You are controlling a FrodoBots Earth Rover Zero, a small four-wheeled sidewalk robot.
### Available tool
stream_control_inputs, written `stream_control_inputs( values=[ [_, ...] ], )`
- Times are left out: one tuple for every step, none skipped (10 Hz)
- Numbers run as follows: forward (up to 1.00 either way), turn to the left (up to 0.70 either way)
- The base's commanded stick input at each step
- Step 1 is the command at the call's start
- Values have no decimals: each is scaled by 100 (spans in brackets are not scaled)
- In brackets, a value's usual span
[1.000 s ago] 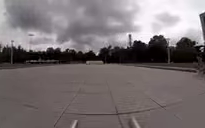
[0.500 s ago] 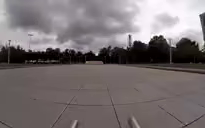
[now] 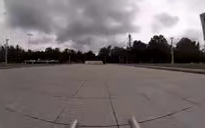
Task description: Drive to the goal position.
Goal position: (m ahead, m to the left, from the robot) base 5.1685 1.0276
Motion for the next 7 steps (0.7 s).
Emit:
stream_control_inputs(
  values=[
    [100,0],
    [100,0],
    [100,0],
    [100,0],
    [100,0],
    [100,0],
    [100,0]
  ],
)
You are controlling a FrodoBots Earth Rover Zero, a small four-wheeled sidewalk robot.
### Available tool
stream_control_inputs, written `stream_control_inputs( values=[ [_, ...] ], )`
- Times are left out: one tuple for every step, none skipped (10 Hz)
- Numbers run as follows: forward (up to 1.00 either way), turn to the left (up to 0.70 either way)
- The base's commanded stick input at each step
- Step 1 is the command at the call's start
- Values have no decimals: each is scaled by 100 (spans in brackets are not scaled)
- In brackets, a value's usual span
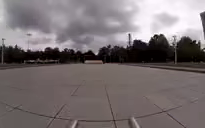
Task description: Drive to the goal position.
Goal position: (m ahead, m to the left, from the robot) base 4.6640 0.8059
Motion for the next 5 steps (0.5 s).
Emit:
stream_control_inputs(
  values=[
    [100,0],
    [100,0],
    [100,0],
    [100,0],
    [100,0]
  ],
)
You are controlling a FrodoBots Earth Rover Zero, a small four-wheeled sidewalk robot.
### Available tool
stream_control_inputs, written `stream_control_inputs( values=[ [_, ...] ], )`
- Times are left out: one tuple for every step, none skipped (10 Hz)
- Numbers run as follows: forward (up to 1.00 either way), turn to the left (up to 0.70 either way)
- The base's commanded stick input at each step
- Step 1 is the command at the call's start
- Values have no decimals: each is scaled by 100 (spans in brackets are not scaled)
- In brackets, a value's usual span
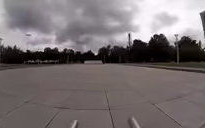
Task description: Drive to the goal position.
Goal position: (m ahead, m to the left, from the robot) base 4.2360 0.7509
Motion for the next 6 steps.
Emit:
stream_control_inputs(
  values=[
    [100,0],
    [100,0],
    [100,0],
    [100,0],
    [100,0],
    [100,0]
  ],
)
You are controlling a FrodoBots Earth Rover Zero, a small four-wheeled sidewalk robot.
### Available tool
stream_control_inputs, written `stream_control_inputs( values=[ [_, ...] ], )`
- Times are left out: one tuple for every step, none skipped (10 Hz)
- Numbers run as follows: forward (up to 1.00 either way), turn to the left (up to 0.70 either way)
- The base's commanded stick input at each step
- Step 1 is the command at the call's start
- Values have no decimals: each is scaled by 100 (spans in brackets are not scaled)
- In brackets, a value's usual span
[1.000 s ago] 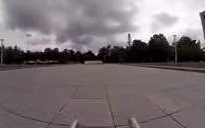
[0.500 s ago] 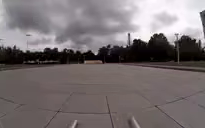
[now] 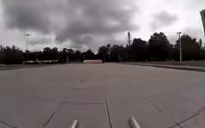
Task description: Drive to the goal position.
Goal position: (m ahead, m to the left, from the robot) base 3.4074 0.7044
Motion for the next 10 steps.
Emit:
stream_control_inputs(
  values=[
    [100,0],
    [100,0],
    [100,0],
    [100,0],
    [100,0],
    [100,0],
    [100,0],
    [100,0],
    [100,0],
    [100,0]
  ],
)
